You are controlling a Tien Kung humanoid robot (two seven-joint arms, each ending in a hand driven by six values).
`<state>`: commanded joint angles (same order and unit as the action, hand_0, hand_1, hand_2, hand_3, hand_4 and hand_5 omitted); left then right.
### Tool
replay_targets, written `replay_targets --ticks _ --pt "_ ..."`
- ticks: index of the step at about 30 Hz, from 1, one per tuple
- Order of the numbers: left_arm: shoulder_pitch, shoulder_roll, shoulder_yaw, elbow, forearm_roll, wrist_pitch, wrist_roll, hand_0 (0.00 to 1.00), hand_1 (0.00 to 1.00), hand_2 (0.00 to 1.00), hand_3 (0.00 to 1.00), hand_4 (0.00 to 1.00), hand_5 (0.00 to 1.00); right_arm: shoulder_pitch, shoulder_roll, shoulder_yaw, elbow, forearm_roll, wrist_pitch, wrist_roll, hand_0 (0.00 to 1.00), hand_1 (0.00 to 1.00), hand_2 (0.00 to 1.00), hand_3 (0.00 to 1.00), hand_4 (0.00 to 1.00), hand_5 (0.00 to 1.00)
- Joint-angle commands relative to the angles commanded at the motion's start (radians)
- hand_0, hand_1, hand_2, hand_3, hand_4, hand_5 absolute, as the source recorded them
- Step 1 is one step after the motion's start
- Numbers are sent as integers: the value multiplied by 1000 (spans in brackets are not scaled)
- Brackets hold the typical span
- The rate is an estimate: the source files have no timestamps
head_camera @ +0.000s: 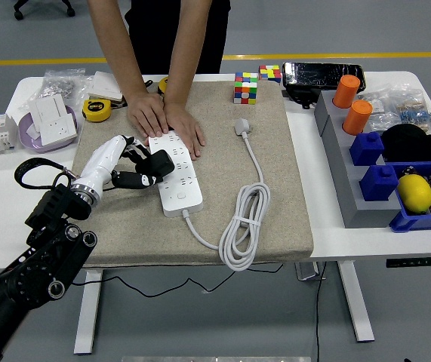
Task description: Pick up the plug,place it near the board,insert it into the board,press the button
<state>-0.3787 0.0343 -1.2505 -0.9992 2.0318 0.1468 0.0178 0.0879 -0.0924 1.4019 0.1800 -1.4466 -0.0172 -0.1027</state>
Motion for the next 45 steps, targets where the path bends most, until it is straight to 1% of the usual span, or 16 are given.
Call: replay_targets --ticks 6,9,14,20,23,29,31,32,33,37,38,43,44,45 --pt "-11 2 1 24 9 18 -10 614 508 356 460 733 2 -1 -2 2 0 -3 1 -1 810 753 749 777 998 971" --pt "-19 4 3 46 13 41 -21 611 507 356 463 734 2 0 -1 -1 0 2 0 1 810 753 749 775 998 971" --pt "-26 7 13 53 34 44 -23 604 508 356 463 737 2 -2 -1 1 0 1 0 0 810 750 749 776 998 971" --pt "-37 12 31 68 36 47 -26 602 508 357 464 740 2 0 -2 2 0 2 0 1 809 749 747 774 998 971" --pt "-53 22 53 80 36 53 -32 602 508 357 464 740 2 2 -2 -1 0 6 0 2 809 749 747 774 998 971" --pt "-95 56 119 95 21 68 -47 600 510 360 467 731 2 5 -4 1 0 5 0 0 810 749 747 774 998 970" --pt "-115 74 152 100 35 76 -49 600 510 360 467 731 2 5 -6 0 0 7 0 1 810 749 747 774 998 970" --pt "-123 81 165 102 44 77 -48 590 512 362 462 701 2 6 -6 0 0 7 0 1 809 749 747 773 998 971" --pt "-132 90 182 106 51 77 -46 590 512 362 462 701 2 6 -7 1 0 7 -1 0 809 749 747 773 998 971" --pt "-148 109 209 113 73 72 -40 590 512 362 462 701 2 8 -7 0 0 9 -1 1 809 749 747 773 998 971" --pt "-149 112 212 113 75 68 -38 589 520 370 460 647 2 8 -8 0 0 9 -1 1 810 749 745 773 998 974" --pt "-152 116 212 114 76 56 -33 589 520 370 460 647 2 7 -7 1 0 8 -1 0 810 749 745 773 998 974" --pt "-153 115 209 114 76 53 -32 590 523 372 459 612 2 8 -7 0 0 9 0 0 810 748 745 773 998 976" --pt "-153 115 210 115 73 51 -32 590 523 372 459 612 2 8 -7 0 0 9 0 0 810 748 745 773 998 976"
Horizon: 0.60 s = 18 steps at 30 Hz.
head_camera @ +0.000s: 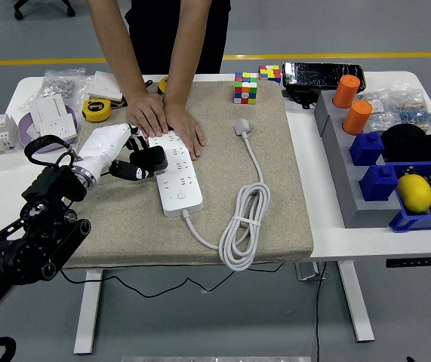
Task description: Pick up the plug,place it near the board,insert it into the board,press the button
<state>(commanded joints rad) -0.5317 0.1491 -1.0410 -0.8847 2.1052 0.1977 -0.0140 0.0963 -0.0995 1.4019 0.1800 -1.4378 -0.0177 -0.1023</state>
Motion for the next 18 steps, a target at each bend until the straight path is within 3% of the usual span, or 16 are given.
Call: replay_targets --ticks 4,5,18 --pt "0 2 5 -2 -19 -20 5 590 523 372 459 612 2 3 -1 -2 0 3 -1 1 810 748 745 773 998 976" --pt "0 2 6 -2 -24 -25 5 599 530 372 448 560 2 3 -1 -2 0 3 -1 1 810 748 746 772 998 977" --pt "1 8 18 5 -43 -52 6 606 532 377 443 577 2 -1 -2 -3 0 -1 1 -1 810 748 745 772 998 979"
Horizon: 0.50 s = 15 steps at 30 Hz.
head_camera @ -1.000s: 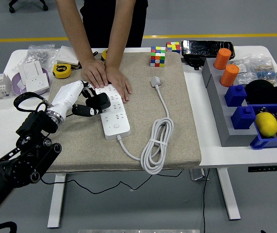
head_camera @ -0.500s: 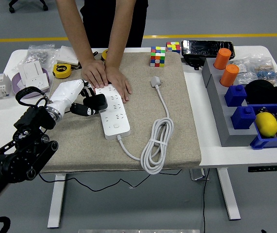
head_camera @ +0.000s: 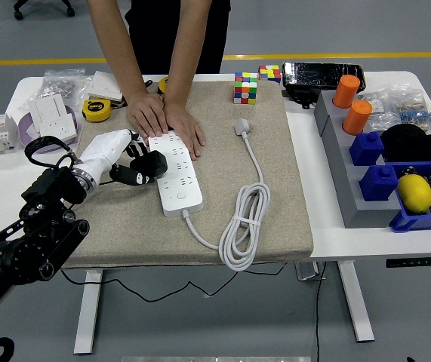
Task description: Pick up the plug,place it near the board,insert it into the board,press the button
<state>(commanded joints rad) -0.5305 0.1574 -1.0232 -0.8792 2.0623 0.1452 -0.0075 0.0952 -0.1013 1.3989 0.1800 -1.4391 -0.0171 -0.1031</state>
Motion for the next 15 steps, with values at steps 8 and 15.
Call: replay_targets --ticks 8,15 --pt "-6 4 8 5 12 -3 4 608 535 381 435 566 2 0 -1 -1 0 -1 0 -1 809 747 745 772 998 978" --pt "-14 6 16 16 21 -3 5 609 537 380 432 543 2 0 -2 -2 0 0 0 -1 810 748 745 772 998 978"
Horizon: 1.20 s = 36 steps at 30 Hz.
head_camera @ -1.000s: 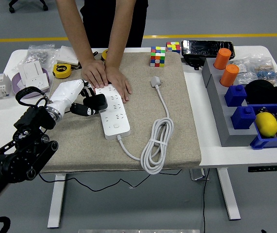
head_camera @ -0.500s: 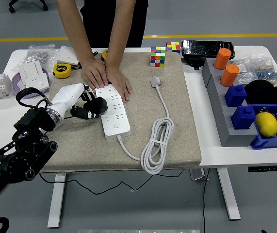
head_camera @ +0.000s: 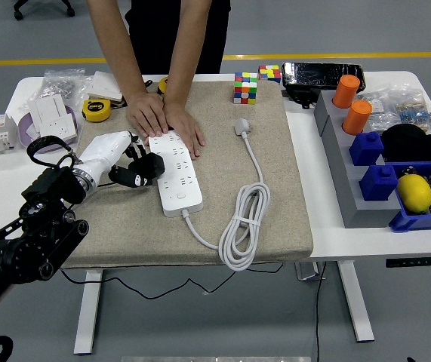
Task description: Pick up the plug,place it near the board,insert it into the board,press the button
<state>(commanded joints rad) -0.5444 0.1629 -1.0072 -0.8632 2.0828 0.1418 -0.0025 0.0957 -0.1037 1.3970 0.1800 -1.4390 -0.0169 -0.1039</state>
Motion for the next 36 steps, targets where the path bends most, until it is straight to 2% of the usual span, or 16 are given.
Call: replay_targets --ticks 13,14,19,20,25,26,31,32,36 --pt "-12 2 11 0 12 -18 6 621 543 385 437 537 2 3 -1 1 0 4 -1 2 810 747 745 772 998 977" --pt "-13 2 10 0 12 -21 6 635 557 440 472 566 2 3 -1 1 0 5 -2 2 810 747 744 772 998 977" --pt "-14 3 4 -2 2 -36 3 635 557 440 472 566 2 5 -1 2 0 5 -1 2 810 747 744 772 998 977" --pt "-14 3 3 -2 0 -38 2 712 692 589 590 852 121 5 -1 3 0 4 -1 2 809 747 744 772 998 976" --pt "-13 3 -2 -2 -17 -54 0 712 692 589 590 852 121 6 -2 8 0 3 -1 3 809 747 744 772 998 976" --pt "-13 3 -4 -2 -22 -58 -1 766 782 731 766 976 217 6 -1 8 0 2 0 3 810 748 744 772 998 976" --pt "-12 4 -4 -2 -32 -64 -1 766 782 731 766 976 217 6 -2 8 0 4 0 4 810 748 744 772 998 976" --pt "-12 4 -5 -2 -34 -65 -2 811 850 812 835 998 287 6 -2 8 0 3 0 4 809 748 744 772 998 975" --pt "-12 4 -5 -6 -38 -70 -2 811 850 812 835 998 287 5 -2 12 0 0 1 4 809 748 744 772 998 975"
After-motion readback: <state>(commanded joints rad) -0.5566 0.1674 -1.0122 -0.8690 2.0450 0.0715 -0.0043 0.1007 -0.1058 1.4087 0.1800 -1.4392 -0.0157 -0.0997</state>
